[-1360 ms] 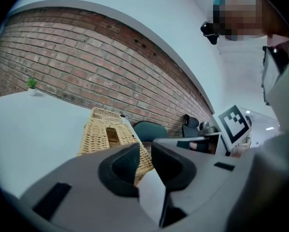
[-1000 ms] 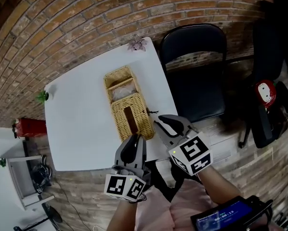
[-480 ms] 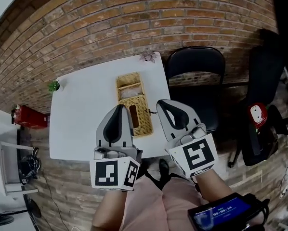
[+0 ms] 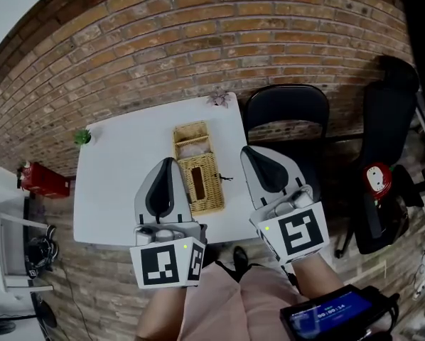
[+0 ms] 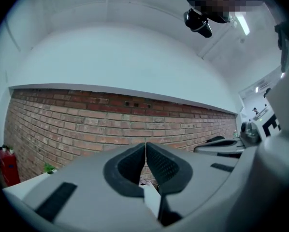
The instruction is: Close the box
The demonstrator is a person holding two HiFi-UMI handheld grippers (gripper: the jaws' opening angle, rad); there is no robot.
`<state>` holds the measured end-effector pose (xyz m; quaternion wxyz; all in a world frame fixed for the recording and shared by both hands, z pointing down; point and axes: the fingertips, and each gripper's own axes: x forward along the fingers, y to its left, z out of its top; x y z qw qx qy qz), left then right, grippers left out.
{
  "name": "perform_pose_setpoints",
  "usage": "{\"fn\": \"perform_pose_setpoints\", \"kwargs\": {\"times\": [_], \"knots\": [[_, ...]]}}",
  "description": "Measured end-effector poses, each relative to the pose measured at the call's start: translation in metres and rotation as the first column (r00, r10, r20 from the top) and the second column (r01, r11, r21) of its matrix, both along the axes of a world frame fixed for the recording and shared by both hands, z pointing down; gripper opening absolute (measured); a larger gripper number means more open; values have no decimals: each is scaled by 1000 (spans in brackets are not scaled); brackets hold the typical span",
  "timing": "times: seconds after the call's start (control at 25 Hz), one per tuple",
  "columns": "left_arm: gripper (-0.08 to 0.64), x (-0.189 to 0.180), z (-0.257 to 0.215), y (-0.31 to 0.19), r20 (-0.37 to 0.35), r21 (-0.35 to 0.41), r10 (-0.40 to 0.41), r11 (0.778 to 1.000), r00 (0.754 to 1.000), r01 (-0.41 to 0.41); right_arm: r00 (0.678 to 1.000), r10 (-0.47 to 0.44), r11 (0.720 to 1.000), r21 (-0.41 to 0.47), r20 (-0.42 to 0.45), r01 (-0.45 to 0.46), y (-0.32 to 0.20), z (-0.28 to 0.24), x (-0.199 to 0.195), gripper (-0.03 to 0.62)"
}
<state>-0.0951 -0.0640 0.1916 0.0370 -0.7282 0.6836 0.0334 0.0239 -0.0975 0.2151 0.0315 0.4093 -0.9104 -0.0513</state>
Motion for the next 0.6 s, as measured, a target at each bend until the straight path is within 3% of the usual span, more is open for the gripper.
{"fn": "perform_pose_setpoints", "kwargs": {"times": [0.6], "knots": [[17, 2, 7, -4, 15, -23, 7, 1000, 1000, -6, 1000, -3, 1000, -20, 11, 3, -1, 5, -2, -2]]}}
